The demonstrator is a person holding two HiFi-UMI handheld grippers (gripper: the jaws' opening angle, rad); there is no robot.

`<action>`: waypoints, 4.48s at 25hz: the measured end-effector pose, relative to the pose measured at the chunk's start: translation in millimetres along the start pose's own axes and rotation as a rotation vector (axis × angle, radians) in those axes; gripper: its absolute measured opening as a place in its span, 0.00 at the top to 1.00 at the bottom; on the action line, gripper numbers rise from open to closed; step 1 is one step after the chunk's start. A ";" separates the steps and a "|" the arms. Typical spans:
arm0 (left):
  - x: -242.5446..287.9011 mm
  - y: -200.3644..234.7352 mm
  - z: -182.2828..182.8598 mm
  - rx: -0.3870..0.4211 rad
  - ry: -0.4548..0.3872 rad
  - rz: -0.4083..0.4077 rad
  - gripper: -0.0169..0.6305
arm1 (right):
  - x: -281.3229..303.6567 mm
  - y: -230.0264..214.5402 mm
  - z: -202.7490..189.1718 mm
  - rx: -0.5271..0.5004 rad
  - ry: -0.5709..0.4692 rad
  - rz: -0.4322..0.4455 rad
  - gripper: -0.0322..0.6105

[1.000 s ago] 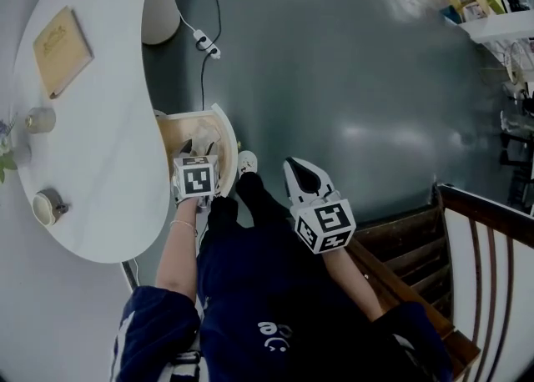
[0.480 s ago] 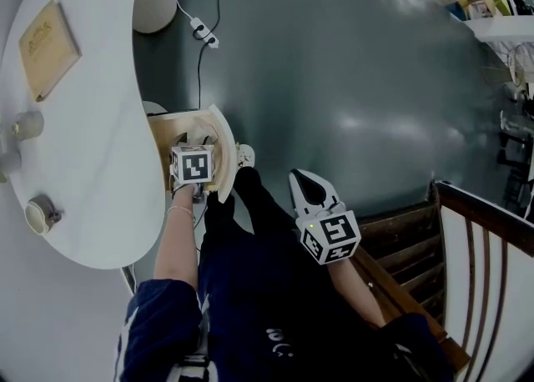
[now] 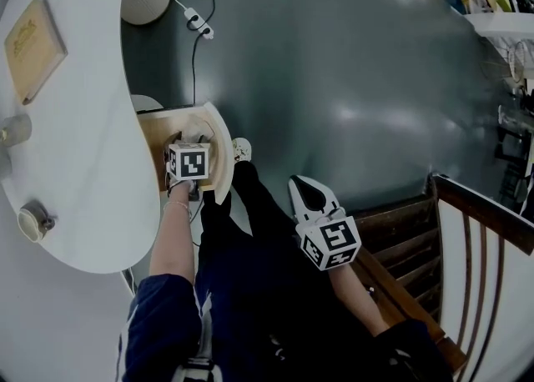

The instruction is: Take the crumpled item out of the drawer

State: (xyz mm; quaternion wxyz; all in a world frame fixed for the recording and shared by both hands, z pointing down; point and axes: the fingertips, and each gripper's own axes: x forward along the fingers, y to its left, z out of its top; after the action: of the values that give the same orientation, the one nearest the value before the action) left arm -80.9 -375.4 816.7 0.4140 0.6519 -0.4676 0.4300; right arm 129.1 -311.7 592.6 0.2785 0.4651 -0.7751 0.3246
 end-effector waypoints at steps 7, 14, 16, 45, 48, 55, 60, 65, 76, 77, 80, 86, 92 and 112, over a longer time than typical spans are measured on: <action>16.3 7.4 -1.8 0.018 0.022 -0.004 0.58 | 3.6 -1.9 -6.9 0.000 0.023 -0.011 0.94; 24.1 2.6 -8.7 0.002 0.037 -0.017 0.58 | 4.2 -4.3 -4.6 -0.006 0.022 -0.022 0.94; 25.1 1.6 -9.7 -0.002 0.047 -0.026 0.58 | 4.7 -4.5 -3.7 -0.018 0.021 -0.030 0.94; -42.0 -19.7 -9.3 -0.018 0.027 0.012 0.80 | -7.3 16.0 16.7 -0.045 -0.081 0.011 0.94; -54.7 -22.7 -10.8 0.014 0.029 0.025 0.80 | -11.4 19.5 16.1 -0.045 -0.095 0.015 0.94; -88.2 -38.0 -7.2 0.054 -0.018 0.029 0.80 | -13.5 22.5 16.8 -0.037 -0.118 0.021 0.94; -112.8 -45.5 -8.9 0.053 -0.062 0.029 0.80 | -14.4 31.7 26.0 -0.057 -0.153 0.041 0.94; -140.5 -50.4 -4.6 0.035 -0.135 0.025 0.80 | -18.9 38.8 32.7 -0.082 -0.179 0.056 0.94; -207.3 -64.1 -0.6 0.008 -0.304 -0.016 0.80 | -25.4 58.7 42.3 -0.145 -0.219 0.082 0.94; -214.0 -65.0 -0.4 0.005 -0.320 -0.017 0.80 | -26.5 60.2 42.8 -0.149 -0.222 0.084 0.94; -235.3 -65.7 1.9 0.005 -0.372 -0.011 0.80 | -30.2 65.4 44.2 -0.157 -0.234 0.090 0.94; -272.2 -67.9 8.0 0.025 -0.466 -0.007 0.80 | -37.4 77.0 45.3 -0.178 -0.258 0.109 0.94; -305.8 -71.0 12.0 -0.003 -0.552 -0.013 0.80 | -52.2 83.7 53.3 -0.174 -0.314 0.111 0.94; -417.0 -90.4 50.6 0.053 -0.856 -0.055 0.80 | -118.9 116.5 131.7 -0.331 -0.567 0.099 0.94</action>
State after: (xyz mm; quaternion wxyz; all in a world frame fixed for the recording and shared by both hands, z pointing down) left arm -65.3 -297.4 394.5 0.1770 0.7943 -0.5683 0.1214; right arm 56.0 -306.2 393.5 0.1075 0.4473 -0.8855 0.0652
